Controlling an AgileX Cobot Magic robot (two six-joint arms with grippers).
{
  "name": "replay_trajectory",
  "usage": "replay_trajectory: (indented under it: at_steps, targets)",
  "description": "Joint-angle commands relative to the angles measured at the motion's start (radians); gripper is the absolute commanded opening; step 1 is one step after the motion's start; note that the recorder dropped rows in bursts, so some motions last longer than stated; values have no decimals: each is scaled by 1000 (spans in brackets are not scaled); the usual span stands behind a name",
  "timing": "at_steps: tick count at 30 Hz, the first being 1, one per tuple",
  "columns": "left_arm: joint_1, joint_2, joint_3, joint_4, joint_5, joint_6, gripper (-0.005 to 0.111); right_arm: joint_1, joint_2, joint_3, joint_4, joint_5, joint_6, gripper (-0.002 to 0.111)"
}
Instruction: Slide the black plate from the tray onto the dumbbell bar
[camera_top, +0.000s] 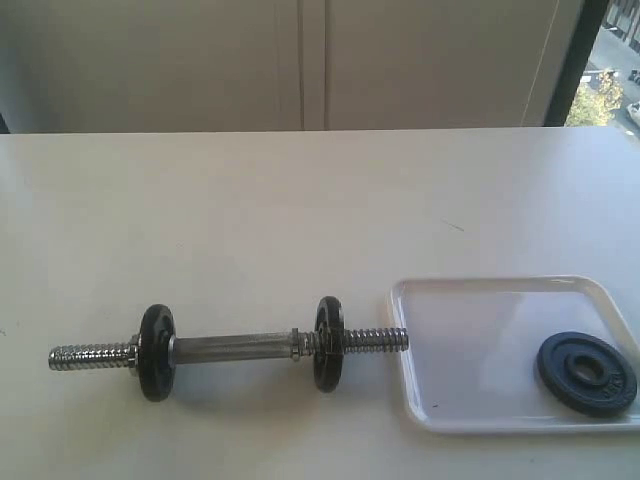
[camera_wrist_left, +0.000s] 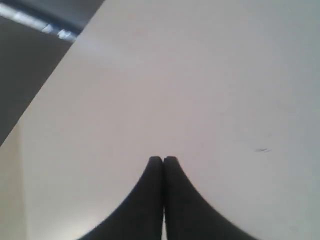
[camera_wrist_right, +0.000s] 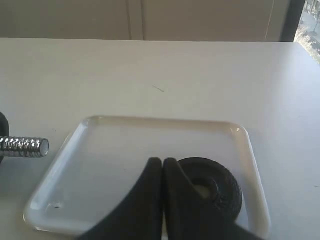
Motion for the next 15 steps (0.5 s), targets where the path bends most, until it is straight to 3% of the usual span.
replay_trajectory:
  at_steps: [1,4,7,15]
  targets:
    - [-204,73,-85,-393,214,395,0,5,-5,5,-2,-9,0,0]
    - [-313,151,-144,-570,303,508,0,5,-5,5,-2,-9,0,0]
    - [-409,217,-195,-672,302,515,0,5,-5,5,-2,-9,0,0]
    - [-630,437,-333,-674,241,515,0,5,-5,5,-2,-9,0,0]
